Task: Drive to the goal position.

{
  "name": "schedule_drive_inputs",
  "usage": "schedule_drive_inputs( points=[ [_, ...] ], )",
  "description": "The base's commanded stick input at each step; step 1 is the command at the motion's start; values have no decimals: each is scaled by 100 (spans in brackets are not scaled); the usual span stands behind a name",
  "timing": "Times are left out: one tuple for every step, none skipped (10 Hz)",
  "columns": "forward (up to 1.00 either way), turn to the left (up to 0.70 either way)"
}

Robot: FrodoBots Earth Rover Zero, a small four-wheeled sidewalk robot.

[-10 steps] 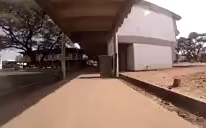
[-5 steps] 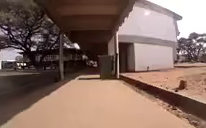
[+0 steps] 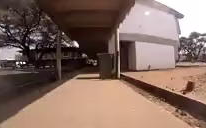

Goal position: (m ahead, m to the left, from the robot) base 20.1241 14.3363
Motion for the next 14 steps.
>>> schedule_drive_inputs(
  points=[
    [50,0],
    [50,0],
    [50,0],
    [50,0],
    [50,0],
    [50,0],
    [50,0],
    [50,0],
    [50,0],
    [50,0],
    [50,0],
    [50,0],
    [50,0],
    [50,0]
  ],
)
